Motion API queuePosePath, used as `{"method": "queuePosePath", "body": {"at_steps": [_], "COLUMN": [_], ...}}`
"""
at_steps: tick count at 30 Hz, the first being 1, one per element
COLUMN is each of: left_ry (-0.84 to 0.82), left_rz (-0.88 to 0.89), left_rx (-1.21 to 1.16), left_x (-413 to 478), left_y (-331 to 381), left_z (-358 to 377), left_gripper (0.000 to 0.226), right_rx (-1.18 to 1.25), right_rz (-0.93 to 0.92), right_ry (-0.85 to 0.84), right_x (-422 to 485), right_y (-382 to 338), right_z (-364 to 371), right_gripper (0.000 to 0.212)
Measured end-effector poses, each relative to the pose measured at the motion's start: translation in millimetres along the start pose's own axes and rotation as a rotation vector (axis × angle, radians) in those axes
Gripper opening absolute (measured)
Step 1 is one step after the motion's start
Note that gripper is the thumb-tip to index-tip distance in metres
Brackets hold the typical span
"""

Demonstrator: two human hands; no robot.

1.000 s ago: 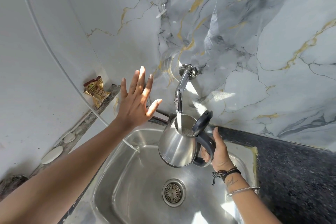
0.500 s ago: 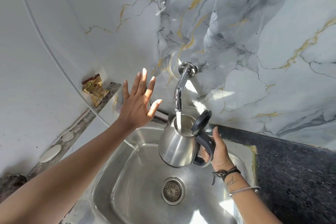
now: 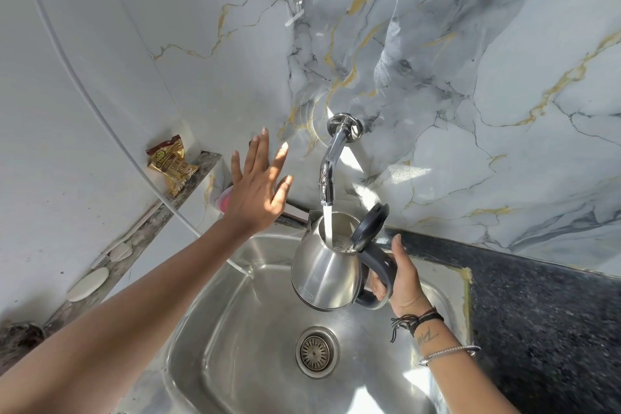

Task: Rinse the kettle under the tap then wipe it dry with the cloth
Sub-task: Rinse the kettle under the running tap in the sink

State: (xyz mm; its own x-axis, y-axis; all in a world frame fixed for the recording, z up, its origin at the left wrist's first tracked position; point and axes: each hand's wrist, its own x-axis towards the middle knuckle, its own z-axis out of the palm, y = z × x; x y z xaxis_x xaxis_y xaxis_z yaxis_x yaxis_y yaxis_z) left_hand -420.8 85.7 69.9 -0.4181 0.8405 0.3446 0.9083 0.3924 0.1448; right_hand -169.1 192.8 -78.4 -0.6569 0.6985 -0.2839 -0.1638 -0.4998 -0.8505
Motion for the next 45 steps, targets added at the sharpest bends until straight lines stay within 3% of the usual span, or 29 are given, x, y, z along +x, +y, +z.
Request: {"method": "queuePosePath", "body": {"at_steps": [4, 12, 22, 32, 35, 37, 39, 42, 45], "left_ry": [-0.086, -0.13, 0.042, -0.006, -0.019, -0.11, -0.318, -0.544, -0.59], "left_rz": [0.002, 0.022, 0.086, 0.076, 0.048, -0.05, -0.226, -0.236, -0.251], "left_rx": [-0.159, -0.151, 0.117, 0.023, -0.207, -0.661, -1.138, -1.258, -1.284], "left_x": [4, 9, 2, 5, 3, 5, 11, 17, 22], "left_y": [3, 2, 6, 4, 10, 21, 34, 39, 38], "left_z": [4, 15, 9, 21, 27, 23, 16, 24, 32], "left_gripper": [0.059, 0.062, 0.07, 0.075, 0.07, 0.048, 0.028, 0.035, 0.031], "right_rx": [-0.015, 0.016, -0.004, -0.017, -0.009, 0.013, 0.033, 0.018, -0.008], "right_rz": [-0.005, 0.019, -0.01, -0.002, 0.017, 0.022, 0.024, 0.03, 0.045], "right_ry": [0.01, 0.013, 0.001, 0.038, 0.043, 0.032, 0.032, 0.039, 0.069], "right_x": [-1, -4, -1, -5, -8, -8, -7, -5, -3], "right_y": [0, -1, 2, 4, 2, 2, 3, 5, 6], "right_z": [0, 2, -1, -1, 1, 1, 0, 0, -3], "right_gripper": [0.09, 0.083, 0.09, 0.091, 0.098, 0.111, 0.108, 0.087, 0.085]}}
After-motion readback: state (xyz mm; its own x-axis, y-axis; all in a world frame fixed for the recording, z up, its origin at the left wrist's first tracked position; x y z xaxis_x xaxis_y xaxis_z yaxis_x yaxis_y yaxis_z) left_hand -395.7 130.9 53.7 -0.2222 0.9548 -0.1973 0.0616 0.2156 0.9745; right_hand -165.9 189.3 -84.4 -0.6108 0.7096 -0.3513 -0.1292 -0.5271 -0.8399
